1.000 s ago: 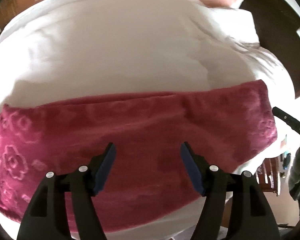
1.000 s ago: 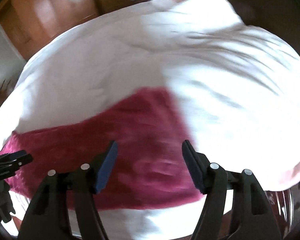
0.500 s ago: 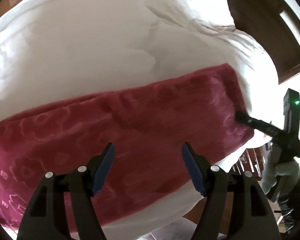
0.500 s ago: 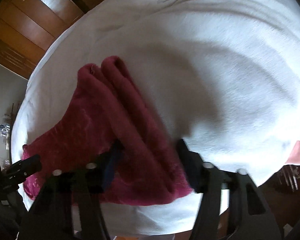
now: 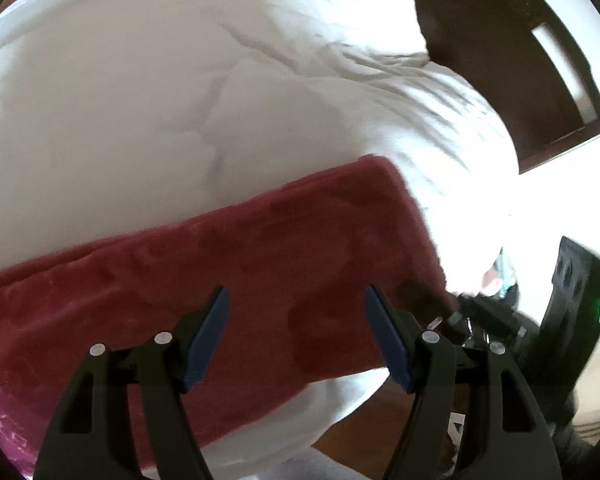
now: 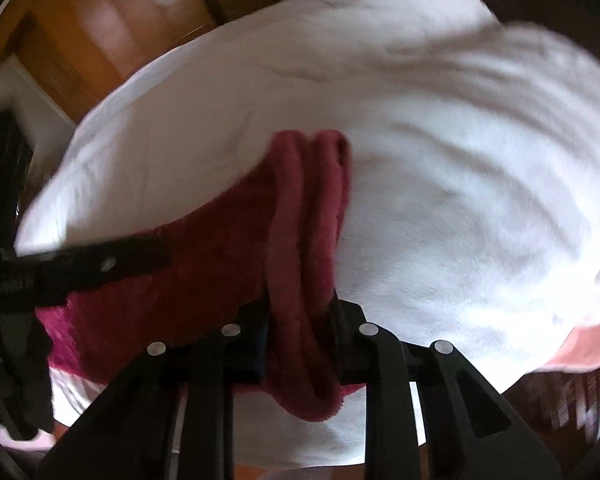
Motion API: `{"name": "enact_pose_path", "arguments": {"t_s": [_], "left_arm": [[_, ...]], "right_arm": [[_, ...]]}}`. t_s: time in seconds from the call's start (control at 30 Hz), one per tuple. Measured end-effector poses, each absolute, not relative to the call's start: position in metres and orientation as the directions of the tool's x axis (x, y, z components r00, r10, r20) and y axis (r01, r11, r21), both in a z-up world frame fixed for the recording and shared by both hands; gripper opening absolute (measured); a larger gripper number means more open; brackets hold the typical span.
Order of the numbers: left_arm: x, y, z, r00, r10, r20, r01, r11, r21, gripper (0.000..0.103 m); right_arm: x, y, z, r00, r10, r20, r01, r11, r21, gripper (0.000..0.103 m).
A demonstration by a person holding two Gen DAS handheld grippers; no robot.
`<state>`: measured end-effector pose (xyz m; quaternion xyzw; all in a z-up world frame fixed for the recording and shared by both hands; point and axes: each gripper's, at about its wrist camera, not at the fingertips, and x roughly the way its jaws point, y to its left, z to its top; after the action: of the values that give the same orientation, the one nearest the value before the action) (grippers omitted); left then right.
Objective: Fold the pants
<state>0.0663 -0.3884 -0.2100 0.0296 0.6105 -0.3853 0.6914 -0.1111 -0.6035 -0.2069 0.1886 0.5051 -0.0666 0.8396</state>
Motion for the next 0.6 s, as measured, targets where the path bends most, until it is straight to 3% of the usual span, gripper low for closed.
{"name": "enact_pose_path", "arguments": {"t_s": [0.17,0.33,0.4,0.6], "left_arm": [[0.065,-0.407,-0.201,-0.083,-0.549,-0.832,0.572,0.658,-0.491,0.074],[0.074,-0.421,-0.207,-0.151,-0.558,-0.816,0.541,0.644,-0.54,0.075],[0.08,-0.424,-0.207,-0.156,-0.562,-0.812,0.539,0.641,-0.547,0.082],[0.086,-0.441,-0.208,-0.25,-0.553,-0.795,0.542,0.6,-0.588,0.082]], "right_arm": [[-0.113,-0.557,-0.2,0.491,-0.106,-0.865,0.213,0.977,0.001,0.022],[-0.121,-0.553,-0.199,0.513,-0.105,-0.852,0.236,0.972,0.023,0.022],[-0.132,-0.554,-0.199,0.517,-0.096,-0.851,0.241,0.97,0.037,0.022],[-0.126,-0.539,-0.203,0.538,-0.101,-0.837,0.2,0.98,0.01,0.022]]}}
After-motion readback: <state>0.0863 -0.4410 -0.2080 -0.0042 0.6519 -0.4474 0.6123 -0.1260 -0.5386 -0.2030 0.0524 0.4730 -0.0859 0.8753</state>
